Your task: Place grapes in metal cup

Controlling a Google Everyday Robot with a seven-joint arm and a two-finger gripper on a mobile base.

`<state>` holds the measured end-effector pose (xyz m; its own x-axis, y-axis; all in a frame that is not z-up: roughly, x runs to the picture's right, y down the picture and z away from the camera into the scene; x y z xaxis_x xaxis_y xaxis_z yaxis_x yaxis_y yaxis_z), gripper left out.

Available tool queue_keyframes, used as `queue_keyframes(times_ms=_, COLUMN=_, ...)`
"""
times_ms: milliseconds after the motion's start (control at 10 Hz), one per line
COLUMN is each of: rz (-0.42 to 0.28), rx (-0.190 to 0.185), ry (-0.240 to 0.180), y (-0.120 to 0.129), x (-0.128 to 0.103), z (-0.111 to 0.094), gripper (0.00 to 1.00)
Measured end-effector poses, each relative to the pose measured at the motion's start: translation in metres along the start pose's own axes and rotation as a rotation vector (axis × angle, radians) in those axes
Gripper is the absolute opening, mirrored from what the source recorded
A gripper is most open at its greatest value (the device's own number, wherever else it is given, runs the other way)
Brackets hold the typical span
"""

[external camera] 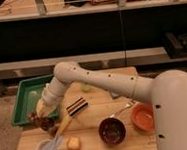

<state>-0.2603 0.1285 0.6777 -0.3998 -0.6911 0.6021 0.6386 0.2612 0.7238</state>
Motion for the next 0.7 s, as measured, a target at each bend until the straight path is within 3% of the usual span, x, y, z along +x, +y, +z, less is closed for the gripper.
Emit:
queue_keyframes(times_ms=600, rz=-0.022, rx=0.027, ry=0.015, y=0.0047, x=-0.002, z=-0.0046, gripper=0.68)
queue_keyframes(times_ms=700, rz=-0.023, rx=0.025, ry=0.017, y=0.0051, x=-0.0023, z=-0.0054, gripper=0.72)
